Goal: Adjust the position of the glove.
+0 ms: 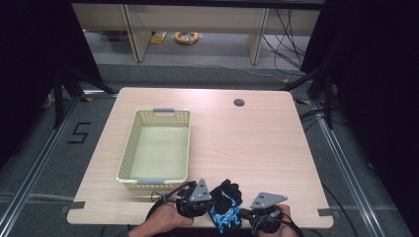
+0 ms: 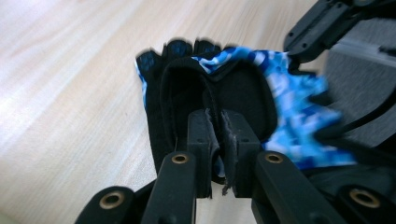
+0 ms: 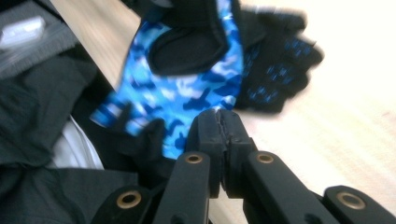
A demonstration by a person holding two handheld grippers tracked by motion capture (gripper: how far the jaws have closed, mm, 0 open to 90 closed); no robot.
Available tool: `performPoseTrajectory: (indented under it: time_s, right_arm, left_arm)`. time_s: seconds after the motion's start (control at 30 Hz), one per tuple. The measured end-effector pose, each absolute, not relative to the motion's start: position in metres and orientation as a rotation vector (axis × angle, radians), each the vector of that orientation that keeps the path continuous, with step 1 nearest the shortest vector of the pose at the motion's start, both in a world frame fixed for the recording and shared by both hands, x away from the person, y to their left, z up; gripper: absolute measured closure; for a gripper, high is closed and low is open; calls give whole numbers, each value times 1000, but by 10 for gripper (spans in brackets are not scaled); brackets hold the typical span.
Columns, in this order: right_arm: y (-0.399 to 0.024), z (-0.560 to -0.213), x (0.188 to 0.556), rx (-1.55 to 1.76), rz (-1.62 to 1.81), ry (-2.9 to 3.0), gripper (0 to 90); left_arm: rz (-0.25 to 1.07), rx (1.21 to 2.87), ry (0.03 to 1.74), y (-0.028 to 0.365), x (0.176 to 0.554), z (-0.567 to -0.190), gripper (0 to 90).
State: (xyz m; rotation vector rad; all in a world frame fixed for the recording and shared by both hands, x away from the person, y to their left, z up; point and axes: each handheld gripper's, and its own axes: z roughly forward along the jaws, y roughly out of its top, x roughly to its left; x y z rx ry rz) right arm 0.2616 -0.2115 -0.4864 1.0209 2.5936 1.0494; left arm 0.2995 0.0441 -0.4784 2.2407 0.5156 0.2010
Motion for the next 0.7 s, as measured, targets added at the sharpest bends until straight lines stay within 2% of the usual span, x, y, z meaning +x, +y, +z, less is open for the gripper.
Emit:
performPoseTrajectory:
  time_s: [0.27,0.7]
  right_arm:
    - [-219,-459,276,966,1011,2533,893]
    - [-185,-445,333,827,953,2572,894]
  left_arm:
    - [56,2082,603,51,279,-468,820]
    - [-95,1987,770,47,280,-485,814]
